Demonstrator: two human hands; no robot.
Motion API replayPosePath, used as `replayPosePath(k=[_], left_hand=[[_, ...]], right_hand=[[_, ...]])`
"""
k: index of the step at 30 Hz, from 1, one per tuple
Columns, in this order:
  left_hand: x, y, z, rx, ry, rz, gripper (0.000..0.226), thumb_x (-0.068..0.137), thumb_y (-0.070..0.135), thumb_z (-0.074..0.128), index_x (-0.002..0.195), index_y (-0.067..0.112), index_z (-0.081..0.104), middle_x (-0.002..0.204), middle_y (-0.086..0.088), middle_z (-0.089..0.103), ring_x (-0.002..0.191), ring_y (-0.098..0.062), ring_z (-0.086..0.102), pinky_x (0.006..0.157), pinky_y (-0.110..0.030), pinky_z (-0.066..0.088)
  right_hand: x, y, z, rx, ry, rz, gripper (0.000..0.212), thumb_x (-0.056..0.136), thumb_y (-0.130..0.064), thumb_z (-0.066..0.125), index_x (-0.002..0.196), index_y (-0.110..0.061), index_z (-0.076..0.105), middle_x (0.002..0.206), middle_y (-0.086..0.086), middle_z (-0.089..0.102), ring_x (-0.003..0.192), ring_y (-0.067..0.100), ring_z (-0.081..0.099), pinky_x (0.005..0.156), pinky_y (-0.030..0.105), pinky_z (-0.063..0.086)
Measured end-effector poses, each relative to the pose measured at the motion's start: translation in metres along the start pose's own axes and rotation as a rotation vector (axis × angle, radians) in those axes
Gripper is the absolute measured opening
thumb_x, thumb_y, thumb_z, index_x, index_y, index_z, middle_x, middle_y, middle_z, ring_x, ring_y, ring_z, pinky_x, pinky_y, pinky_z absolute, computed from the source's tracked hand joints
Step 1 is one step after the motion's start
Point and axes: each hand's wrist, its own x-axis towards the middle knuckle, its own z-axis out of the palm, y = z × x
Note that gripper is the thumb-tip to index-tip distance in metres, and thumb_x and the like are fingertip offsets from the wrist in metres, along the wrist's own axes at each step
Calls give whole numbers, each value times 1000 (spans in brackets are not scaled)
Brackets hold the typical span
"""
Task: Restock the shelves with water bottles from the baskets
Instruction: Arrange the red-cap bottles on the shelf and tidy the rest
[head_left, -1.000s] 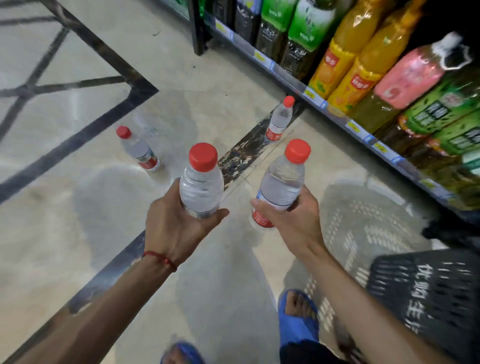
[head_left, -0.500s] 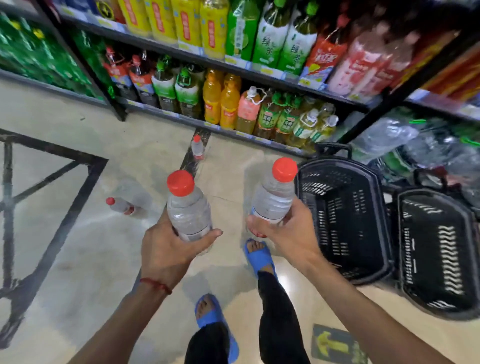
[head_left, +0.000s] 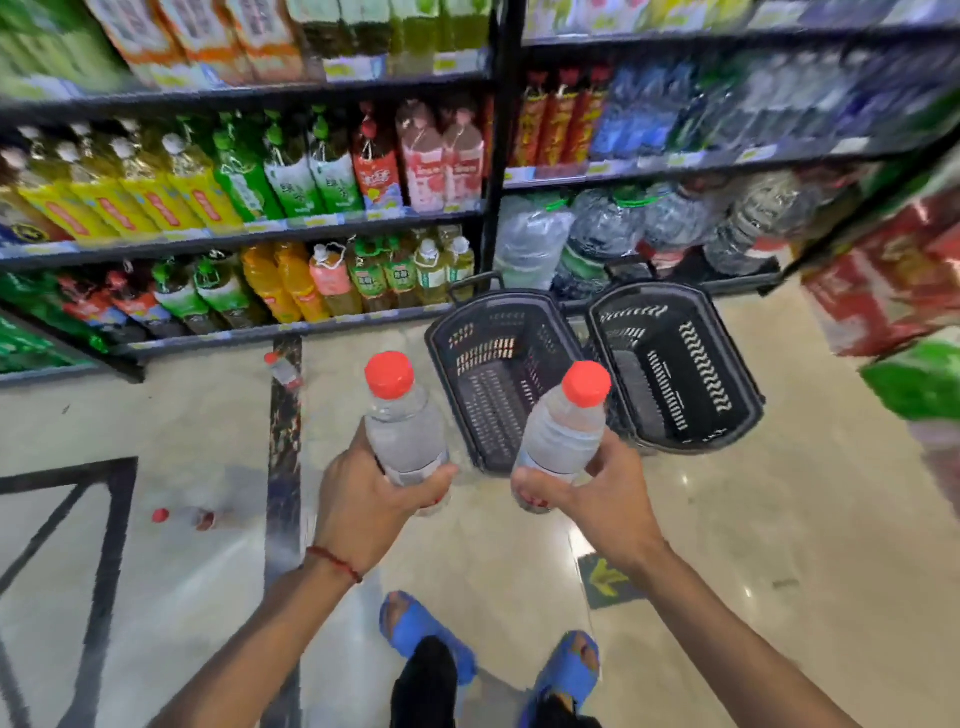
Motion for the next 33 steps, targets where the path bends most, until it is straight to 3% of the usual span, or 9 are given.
replayPosePath(k=[6,10,13,15,19,25,28,33], left_hand=[[-31,89,100,-32,-79,128,70,64,56,85,122,21,69,111,16,76,105,-3,71,91,-41,59],[-55,141,175,-68,-150,174,63,62,53,86,114,21,70,105,13,77,99,-7,73,90,-42,60],[-66,179,226,-40,-209,255,47,65,38,93,103,32,67,94,28,74,88,5,71,79,-18,57],[-68,203,256,-30,-245,307,52,67,28,96,105,32,61,93,36,69,87,9,68,72,-8,52],[-57,250,310,-82,-292,335,73,61,43,93,122,29,55,105,28,71,95,4,70,80,-20,56],[-9,321,396,-109,-331,401,62,63,24,99,108,38,59,100,37,69,92,10,68,78,-10,51],[26,358,439,-150,-332,404,64,57,46,95,112,35,63,104,28,73,96,3,71,84,-20,56],[79,416,504,-180,-326,400,65,55,45,90,114,34,63,104,23,75,95,-1,72,86,-22,57]], right_hand=[[-48,2,-129,63,129,-58,39,71,-1,94,102,1,70,87,12,78,70,8,67,63,20,55],[-71,9,-217,88,217,-89,41,69,-8,96,101,-2,71,87,12,78,75,14,68,70,29,58],[-80,12,-280,98,297,-105,43,68,-13,98,103,-6,74,90,8,79,79,15,72,72,31,61],[-81,13,-318,105,347,-124,44,68,-11,97,105,-7,74,92,6,80,82,17,75,74,30,62],[-66,16,-384,80,393,-158,41,69,-9,97,105,-10,77,95,1,81,87,15,76,77,24,59],[-11,9,-475,76,457,-173,43,68,-8,97,106,-9,76,96,0,81,87,15,76,79,26,60],[26,-5,-523,72,464,-199,42,68,-6,97,104,-11,76,95,-1,81,86,13,76,78,23,60],[94,-28,-599,26,436,-222,47,69,-7,97,107,-21,74,99,-9,81,92,11,77,79,21,59]])
